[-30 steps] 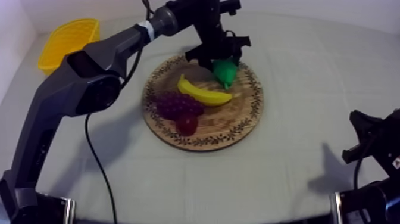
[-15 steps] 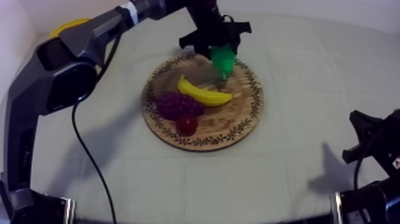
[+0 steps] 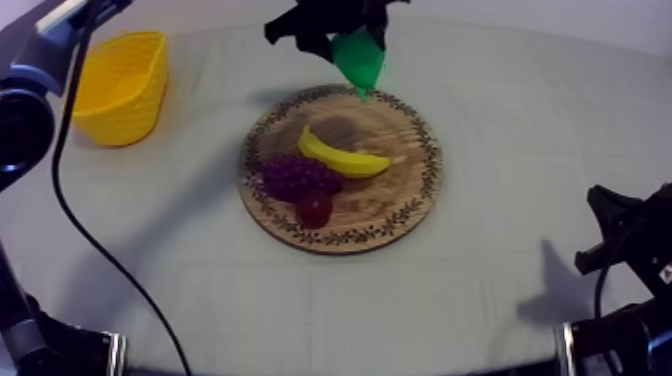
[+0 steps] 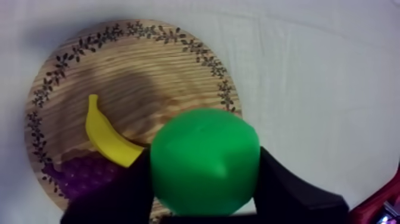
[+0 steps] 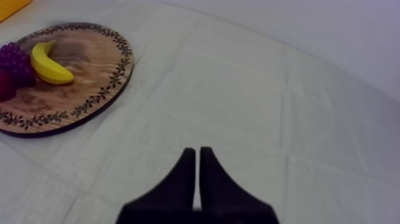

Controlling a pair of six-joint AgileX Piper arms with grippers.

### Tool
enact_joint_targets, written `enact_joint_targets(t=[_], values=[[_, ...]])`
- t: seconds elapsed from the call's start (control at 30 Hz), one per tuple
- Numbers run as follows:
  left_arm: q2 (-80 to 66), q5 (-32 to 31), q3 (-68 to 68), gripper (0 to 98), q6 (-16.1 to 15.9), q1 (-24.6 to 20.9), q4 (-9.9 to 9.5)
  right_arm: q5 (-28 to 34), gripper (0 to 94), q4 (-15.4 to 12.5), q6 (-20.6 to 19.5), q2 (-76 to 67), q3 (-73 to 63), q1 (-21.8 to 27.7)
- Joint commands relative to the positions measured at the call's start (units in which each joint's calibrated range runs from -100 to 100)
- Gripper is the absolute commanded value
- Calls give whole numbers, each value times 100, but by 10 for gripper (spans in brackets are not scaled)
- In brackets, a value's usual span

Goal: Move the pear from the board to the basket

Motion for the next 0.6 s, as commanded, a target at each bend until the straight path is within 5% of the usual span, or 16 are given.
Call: enact_joint_targets(t=[0.0,0.57], values=[[-412,1,387,338,5,-13,-25,1,4,-1,2,-4,0,-3],[-1857,-14,2104,329,-21,-616,-241,1,4,-1,2,-4,0,-3]])
